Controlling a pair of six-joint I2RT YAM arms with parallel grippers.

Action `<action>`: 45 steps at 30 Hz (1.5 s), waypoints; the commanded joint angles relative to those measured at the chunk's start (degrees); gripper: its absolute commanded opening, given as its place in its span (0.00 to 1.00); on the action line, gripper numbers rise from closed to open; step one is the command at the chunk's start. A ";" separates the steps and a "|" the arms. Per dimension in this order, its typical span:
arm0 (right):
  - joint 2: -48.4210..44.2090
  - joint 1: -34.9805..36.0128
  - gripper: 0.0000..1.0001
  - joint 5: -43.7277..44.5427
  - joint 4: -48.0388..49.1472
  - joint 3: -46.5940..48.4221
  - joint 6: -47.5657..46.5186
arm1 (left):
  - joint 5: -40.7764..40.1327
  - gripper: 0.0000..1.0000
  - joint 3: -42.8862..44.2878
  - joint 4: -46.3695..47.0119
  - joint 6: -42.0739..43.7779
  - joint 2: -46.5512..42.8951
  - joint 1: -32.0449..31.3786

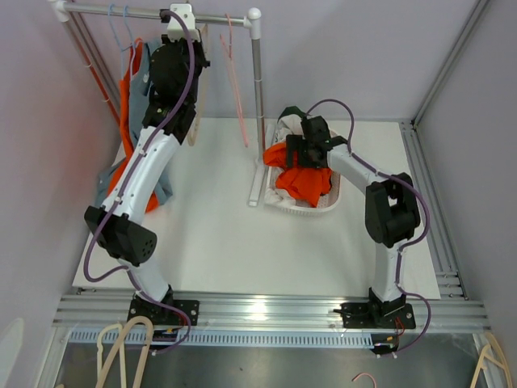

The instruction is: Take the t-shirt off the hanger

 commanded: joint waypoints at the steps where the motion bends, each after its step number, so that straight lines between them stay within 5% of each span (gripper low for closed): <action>1: -2.69 -0.50 0.99 1.57 2.70 -2.19 0.67 | 0.66 0.01 2.49 6.35 1.49 -2.53 -0.78; 7: -6.38 -0.59 0.99 -0.53 4.63 -5.09 1.37 | 2.06 0.01 4.06 7.50 2.28 -0.26 -1.22; 18: -14.38 -0.32 0.99 -4.05 7.54 -10.28 1.81 | 2.94 0.01 21.54 2.85 1.76 13.01 -1.48; 45: -17.64 -0.41 1.00 -6.60 8.50 -11.51 1.72 | 0.83 0.01 21.48 -2.70 6.77 15.75 -4.47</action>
